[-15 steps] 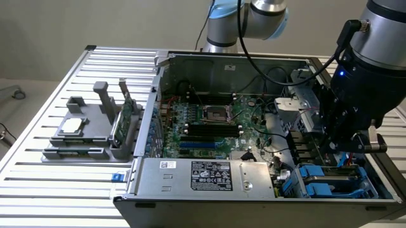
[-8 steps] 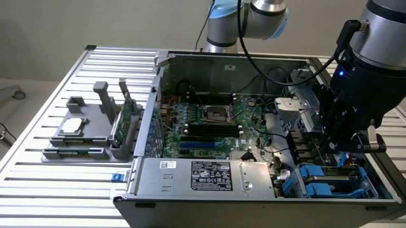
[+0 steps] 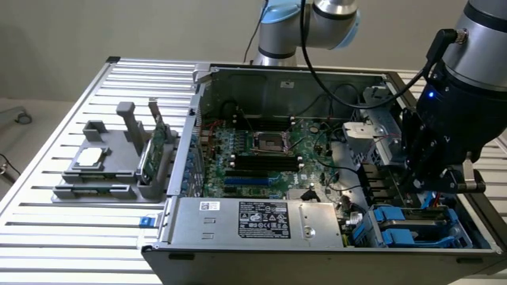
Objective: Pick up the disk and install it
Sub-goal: 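Insert the second disk wire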
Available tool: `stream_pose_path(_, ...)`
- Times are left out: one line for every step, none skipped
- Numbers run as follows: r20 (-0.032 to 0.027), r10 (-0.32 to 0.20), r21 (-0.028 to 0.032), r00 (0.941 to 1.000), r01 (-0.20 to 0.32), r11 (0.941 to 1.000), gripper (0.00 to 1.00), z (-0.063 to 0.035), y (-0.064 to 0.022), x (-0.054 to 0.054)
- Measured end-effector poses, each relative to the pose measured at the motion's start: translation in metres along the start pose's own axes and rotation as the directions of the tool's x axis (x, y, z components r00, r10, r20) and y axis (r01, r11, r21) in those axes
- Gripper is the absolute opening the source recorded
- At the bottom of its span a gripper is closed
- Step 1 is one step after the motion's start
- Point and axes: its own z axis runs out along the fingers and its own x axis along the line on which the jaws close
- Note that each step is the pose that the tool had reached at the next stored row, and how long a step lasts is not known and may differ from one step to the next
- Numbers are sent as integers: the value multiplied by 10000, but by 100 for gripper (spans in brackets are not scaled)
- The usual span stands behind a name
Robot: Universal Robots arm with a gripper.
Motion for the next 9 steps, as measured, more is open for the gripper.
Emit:
stream_pose_path(1, 0, 35, 10000, 0, 10000, 16, 4, 3, 0)
stream_pose_path(1, -1, 71, 10000, 1, 10000, 16, 9, 7, -1)
stream_pose_path(2, -2, 107, 10000, 2, 9999, 16, 14, 13, -2)
stream_pose_path(1, -2, 150, 10000, 2, 9999, 16, 19, 21, -4)
stream_pose_path(0, -1, 196, 10000, 1, 9998, 16, 24, 31, -8)
stream_pose_path(-4, -2, 241, 10000, 2, 9997, 16, 28, 44, -12)
stream_pose_path(-10, -2, 283, 10000, 2, 9996, 16, 33, 57, -17)
stream_pose_path(-17, -1, 317, 10000, 2, 9995, 16, 36, 70, -23)
stream_pose_path(-28, -1, 351, 10000, 2, 9994, 16, 40, 82, -29)
